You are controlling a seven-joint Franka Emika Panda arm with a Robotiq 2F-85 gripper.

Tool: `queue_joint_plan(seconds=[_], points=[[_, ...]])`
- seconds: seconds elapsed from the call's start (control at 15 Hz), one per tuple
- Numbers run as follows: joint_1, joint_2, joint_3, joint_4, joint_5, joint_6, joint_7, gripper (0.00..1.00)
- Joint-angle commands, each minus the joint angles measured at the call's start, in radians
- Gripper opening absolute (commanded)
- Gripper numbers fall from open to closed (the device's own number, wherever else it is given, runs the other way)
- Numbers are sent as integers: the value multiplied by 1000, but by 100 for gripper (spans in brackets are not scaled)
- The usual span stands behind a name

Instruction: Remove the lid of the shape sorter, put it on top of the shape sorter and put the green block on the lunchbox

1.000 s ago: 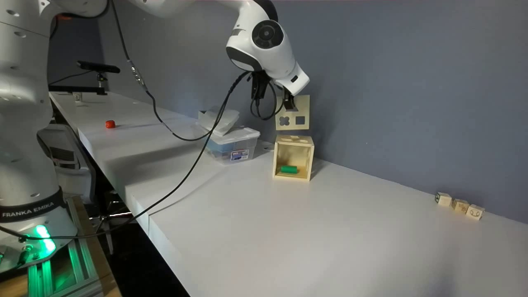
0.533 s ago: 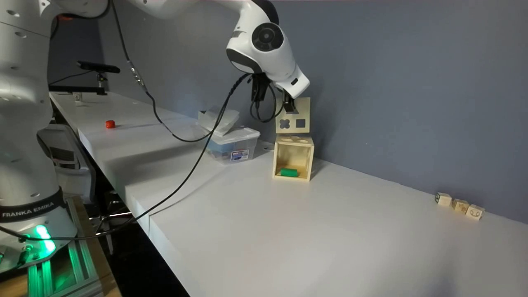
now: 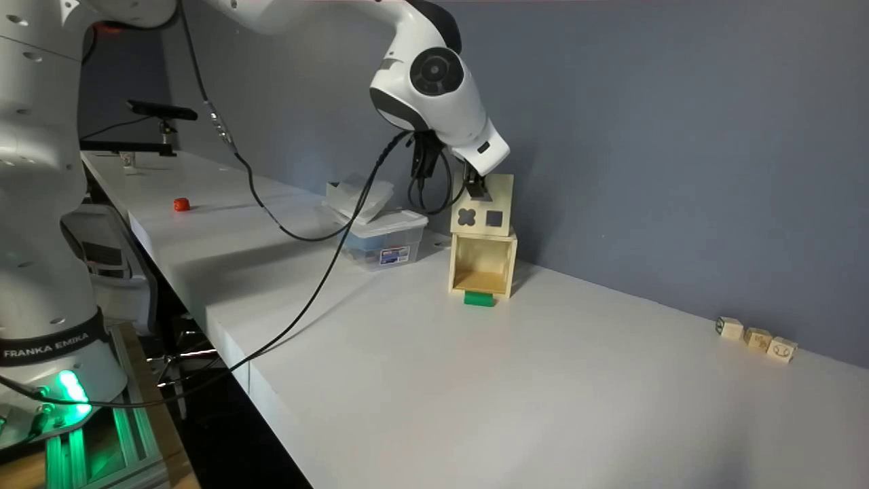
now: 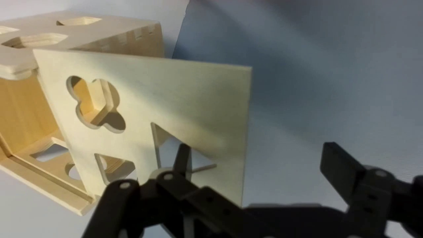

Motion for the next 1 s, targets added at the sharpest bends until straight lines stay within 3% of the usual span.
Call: queue_joint_plan(seconds=[0.0, 0.53, 0.6, 0.93], points=[[1, -20, -8, -30, 35, -14, -25, 100], [41, 52, -3, 59, -34, 45, 93, 100], [67, 32, -24, 31, -139, 111, 192, 100], [50, -79, -90, -136, -455, 273, 315, 100]])
